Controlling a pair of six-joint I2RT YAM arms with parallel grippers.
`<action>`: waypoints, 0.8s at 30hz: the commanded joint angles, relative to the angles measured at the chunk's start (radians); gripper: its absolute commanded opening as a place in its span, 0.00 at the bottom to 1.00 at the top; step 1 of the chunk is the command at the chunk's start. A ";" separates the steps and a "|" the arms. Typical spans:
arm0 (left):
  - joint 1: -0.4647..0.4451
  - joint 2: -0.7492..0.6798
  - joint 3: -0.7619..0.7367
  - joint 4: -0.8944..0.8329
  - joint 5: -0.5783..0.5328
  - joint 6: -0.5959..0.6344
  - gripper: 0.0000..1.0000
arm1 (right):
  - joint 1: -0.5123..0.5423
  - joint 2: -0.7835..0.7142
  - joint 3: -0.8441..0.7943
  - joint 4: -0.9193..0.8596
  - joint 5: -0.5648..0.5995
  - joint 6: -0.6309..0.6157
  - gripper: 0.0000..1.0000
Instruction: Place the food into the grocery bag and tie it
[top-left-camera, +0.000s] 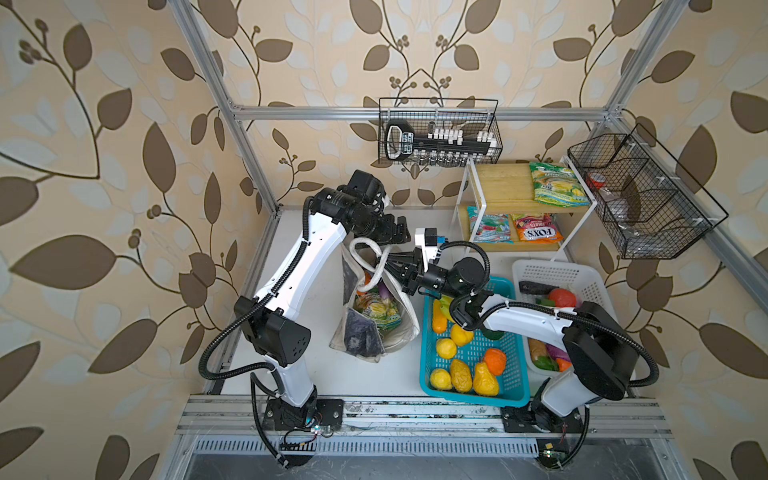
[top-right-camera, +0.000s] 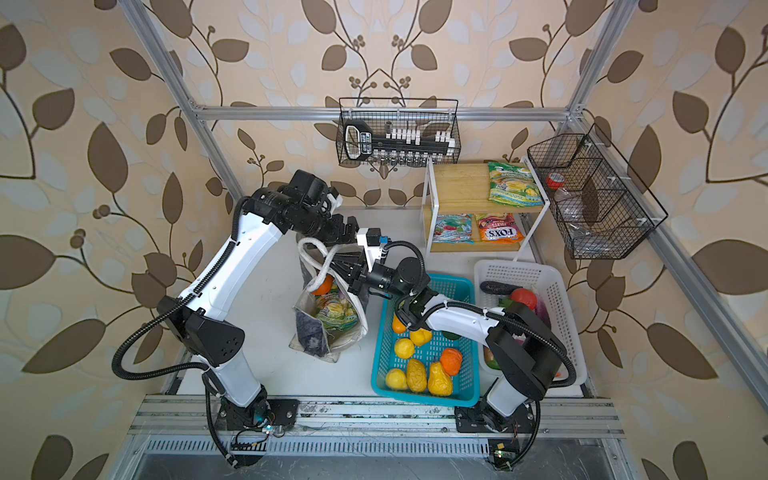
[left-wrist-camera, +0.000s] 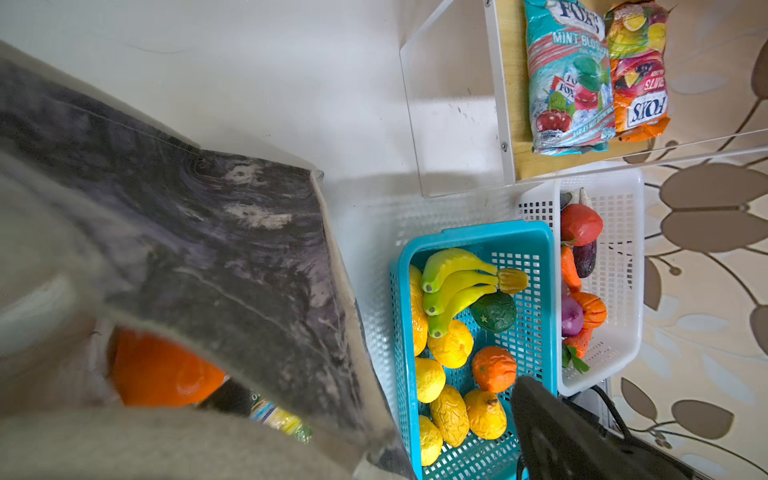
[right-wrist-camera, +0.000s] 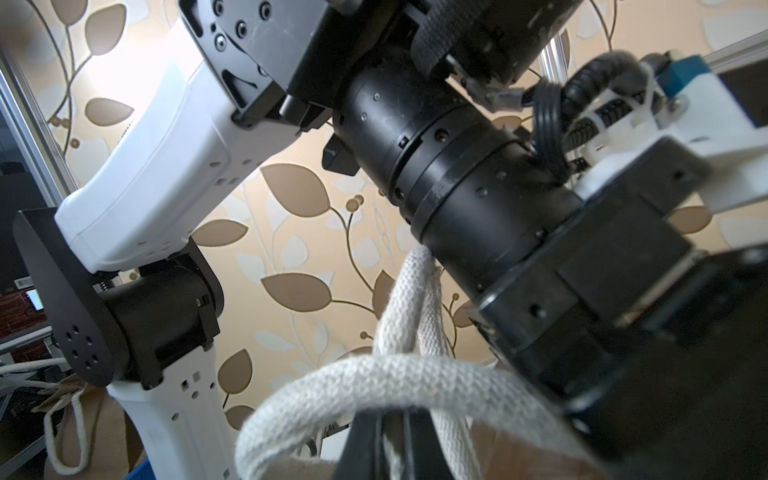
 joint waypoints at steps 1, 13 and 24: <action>0.017 -0.046 0.081 -0.097 -0.196 0.074 0.99 | 0.009 0.002 0.023 0.126 0.011 0.003 0.00; 0.030 -0.033 0.222 -0.202 -0.398 0.080 0.99 | 0.027 -0.016 0.037 0.022 0.048 -0.071 0.00; 0.149 -0.282 0.075 -0.058 -0.151 0.066 0.98 | 0.027 -0.012 0.035 0.012 0.053 -0.069 0.00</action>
